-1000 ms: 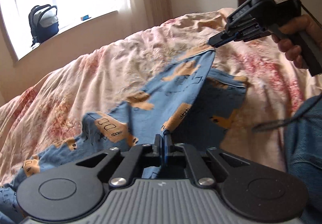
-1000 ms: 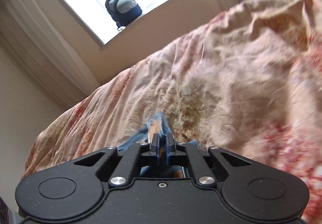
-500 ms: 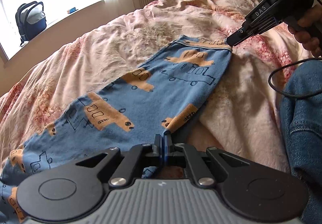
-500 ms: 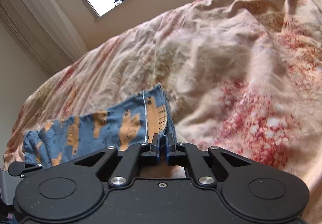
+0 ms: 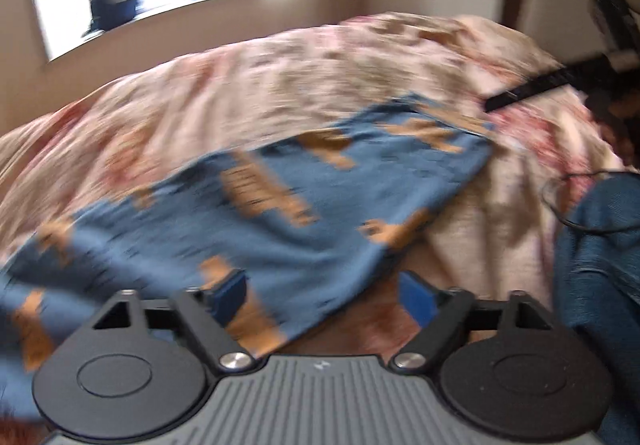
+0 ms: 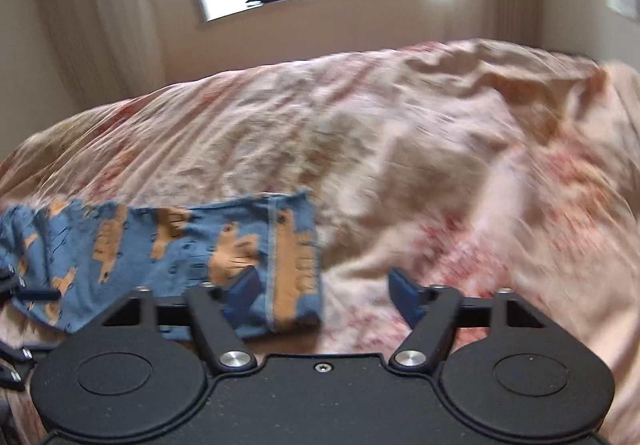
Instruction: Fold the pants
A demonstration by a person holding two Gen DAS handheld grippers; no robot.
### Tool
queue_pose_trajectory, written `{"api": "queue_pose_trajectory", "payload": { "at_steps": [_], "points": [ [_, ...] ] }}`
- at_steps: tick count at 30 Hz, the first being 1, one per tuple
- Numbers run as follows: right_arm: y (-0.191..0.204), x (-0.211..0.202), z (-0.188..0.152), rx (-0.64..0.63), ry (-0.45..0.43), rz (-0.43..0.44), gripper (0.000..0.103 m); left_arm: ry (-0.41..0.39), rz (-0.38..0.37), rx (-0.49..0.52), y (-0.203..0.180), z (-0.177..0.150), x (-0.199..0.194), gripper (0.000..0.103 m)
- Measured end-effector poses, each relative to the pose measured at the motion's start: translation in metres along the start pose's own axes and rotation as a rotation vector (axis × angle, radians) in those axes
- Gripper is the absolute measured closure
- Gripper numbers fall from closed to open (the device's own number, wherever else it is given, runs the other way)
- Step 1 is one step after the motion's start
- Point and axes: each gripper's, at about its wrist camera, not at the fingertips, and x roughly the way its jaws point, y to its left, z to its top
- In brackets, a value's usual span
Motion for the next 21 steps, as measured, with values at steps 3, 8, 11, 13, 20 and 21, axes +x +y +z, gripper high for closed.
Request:
{"api": "queue_pose_trajectory", "payload": {
  "at_steps": [3, 8, 11, 13, 20, 21],
  "points": [
    [0.017, 0.018, -0.001, -0.105, 0.043, -0.051, 0.018, 0.085, 0.111, -0.104, 0.03, -0.016, 0.004, 0.012],
    [0.01, 0.04, -0.019, -0.159, 0.134, -0.16, 0.012, 0.176, 0.171, -0.164, 0.064, -0.036, -0.004, 0.01],
    [0.006, 0.02, -0.013, -0.094, 0.062, -0.092, 0.012, 0.096, 0.142, -0.157, 0.068, -0.022, -0.017, 0.004],
    [0.005, 0.017, -0.003, -0.07, 0.033, -0.013, 0.011, 0.026, 0.106, -0.151, 0.066, -0.001, -0.014, 0.0],
    [0.019, 0.061, 0.042, -0.15, -0.004, 0.052, 0.01, -0.057, 0.176, -0.018, 0.041, 0.064, 0.063, 0.0],
    [0.021, 0.068, 0.045, -0.157, -0.009, 0.061, 0.01, -0.038, 0.222, -0.005, 0.039, 0.066, 0.076, 0.0]
  ]
}}
